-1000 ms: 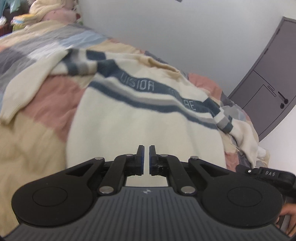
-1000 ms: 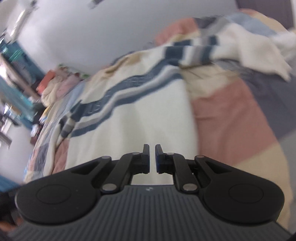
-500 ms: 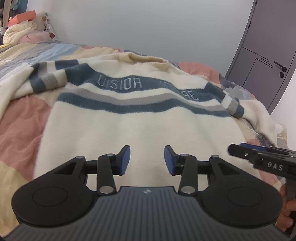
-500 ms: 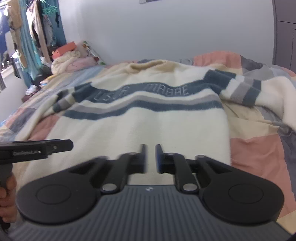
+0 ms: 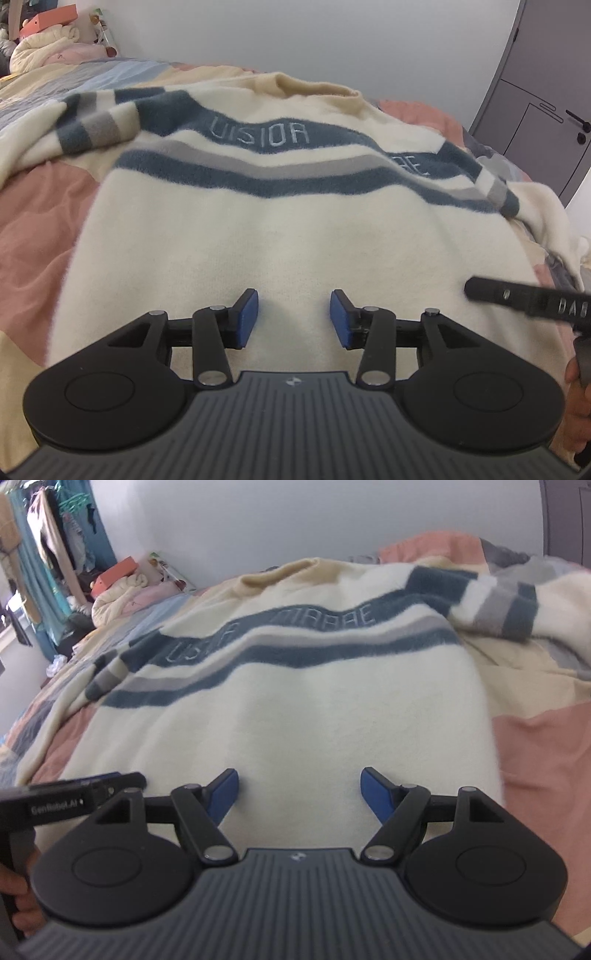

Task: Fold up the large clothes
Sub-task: 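Grasp the blanket corner with the right gripper and lift it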

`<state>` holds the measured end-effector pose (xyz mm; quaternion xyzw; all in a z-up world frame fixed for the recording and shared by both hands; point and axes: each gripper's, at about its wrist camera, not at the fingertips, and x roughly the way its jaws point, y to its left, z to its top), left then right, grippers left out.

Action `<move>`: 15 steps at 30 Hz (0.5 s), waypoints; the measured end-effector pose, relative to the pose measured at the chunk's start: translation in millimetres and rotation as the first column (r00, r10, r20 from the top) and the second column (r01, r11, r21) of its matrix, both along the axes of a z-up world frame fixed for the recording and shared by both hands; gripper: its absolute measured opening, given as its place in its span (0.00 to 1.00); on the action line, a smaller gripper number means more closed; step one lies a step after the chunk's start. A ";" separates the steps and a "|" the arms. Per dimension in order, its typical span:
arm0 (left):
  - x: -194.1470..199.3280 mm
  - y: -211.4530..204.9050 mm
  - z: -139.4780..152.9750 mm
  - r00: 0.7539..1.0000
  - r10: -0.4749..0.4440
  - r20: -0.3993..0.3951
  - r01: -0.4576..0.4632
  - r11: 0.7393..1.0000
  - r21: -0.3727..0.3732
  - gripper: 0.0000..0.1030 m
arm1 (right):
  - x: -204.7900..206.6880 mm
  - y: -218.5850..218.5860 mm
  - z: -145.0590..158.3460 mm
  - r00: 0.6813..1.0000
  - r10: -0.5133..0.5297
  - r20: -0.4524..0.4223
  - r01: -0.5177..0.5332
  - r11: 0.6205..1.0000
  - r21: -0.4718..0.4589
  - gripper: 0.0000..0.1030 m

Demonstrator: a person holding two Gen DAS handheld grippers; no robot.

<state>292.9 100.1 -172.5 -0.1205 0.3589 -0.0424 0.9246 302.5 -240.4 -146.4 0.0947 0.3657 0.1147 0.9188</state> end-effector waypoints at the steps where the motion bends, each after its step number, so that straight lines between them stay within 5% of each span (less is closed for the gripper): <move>1: -1.5 0.8 0.5 1.000 0.001 0.001 -0.001 1.000 -0.006 0.50 | 1.6 -3.4 1.7 1.000 -0.010 0.002 0.010 1.000 0.012 0.72; 9: -10.2 3.2 4.4 1.000 0.022 -0.001 -0.022 0.999 -0.038 0.53 | 30.7 -73.5 24.6 0.971 -0.239 0.019 0.235 0.964 0.128 0.72; 15: -10.6 0.2 3.0 1.000 0.016 0.012 -0.016 1.000 -0.026 0.54 | 56.9 -152.1 11.3 0.892 -0.450 0.049 0.438 0.885 0.160 0.74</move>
